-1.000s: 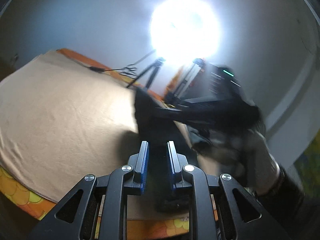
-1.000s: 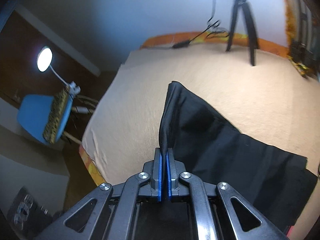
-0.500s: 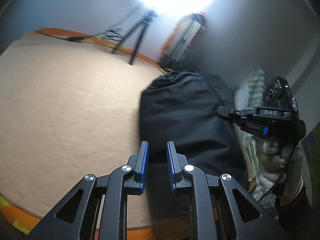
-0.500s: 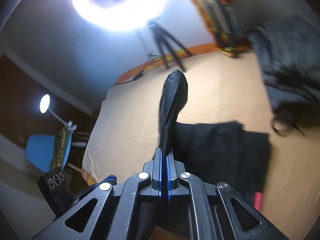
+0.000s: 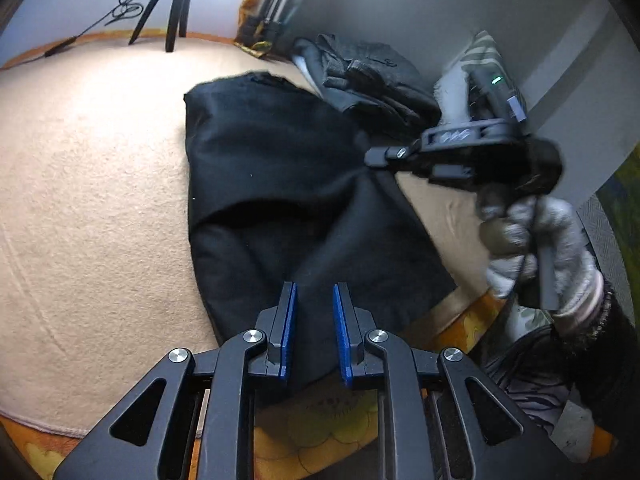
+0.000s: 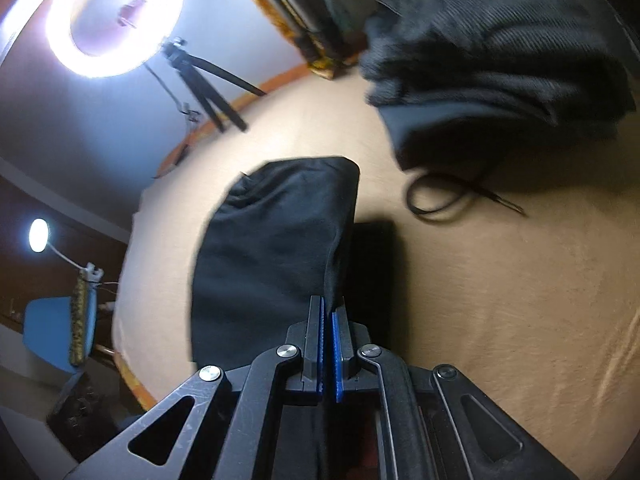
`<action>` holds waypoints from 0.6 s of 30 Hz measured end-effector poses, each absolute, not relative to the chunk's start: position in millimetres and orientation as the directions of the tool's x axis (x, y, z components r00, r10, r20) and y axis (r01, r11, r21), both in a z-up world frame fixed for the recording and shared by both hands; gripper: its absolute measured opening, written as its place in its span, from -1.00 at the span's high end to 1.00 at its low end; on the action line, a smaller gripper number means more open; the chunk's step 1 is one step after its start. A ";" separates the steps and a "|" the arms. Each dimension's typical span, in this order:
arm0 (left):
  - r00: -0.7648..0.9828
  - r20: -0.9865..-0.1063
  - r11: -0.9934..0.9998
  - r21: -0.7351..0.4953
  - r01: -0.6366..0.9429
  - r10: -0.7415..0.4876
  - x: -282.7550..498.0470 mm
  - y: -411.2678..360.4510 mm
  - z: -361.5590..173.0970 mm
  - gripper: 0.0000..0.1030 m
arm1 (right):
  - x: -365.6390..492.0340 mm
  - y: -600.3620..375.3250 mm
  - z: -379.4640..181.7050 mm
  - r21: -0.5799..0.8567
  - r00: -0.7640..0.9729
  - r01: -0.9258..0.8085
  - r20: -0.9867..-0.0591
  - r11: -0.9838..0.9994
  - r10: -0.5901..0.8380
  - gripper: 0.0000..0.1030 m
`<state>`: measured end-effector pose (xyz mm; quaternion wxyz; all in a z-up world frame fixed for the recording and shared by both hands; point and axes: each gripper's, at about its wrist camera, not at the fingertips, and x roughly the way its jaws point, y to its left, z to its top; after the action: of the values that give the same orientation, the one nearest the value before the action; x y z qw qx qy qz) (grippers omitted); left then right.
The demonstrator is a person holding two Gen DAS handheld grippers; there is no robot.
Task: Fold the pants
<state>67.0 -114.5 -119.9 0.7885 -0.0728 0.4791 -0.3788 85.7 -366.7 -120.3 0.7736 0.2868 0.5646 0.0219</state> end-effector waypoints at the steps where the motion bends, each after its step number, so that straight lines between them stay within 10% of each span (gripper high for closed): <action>1: 0.259 -0.693 0.702 -0.488 0.519 -0.673 68.2 -112.6 -118.2 0.68 | 84.7 -368.3 -126.5 0.461 0.351 0.297 -0.867 0.836 0.354 0.98; 6: 0.340 -0.673 0.741 -0.491 0.458 -0.656 68.8 -85.0 -113.1 0.23 | 87.9 -364.2 -126.3 0.406 0.327 0.272 -0.892 0.873 0.313 0.77; 18: 0.291 -0.676 0.731 -0.578 0.362 -0.678 81.6 -82.8 -139.2 0.23 | 133.4 -300.4 -53.4 0.350 0.372 0.005 -0.870 0.937 0.323 0.12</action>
<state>81.6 -82.8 -139.2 0.7874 -0.1593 0.4957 -0.3300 133.4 -300.4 -53.4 0.8149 0.1488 0.5516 0.0977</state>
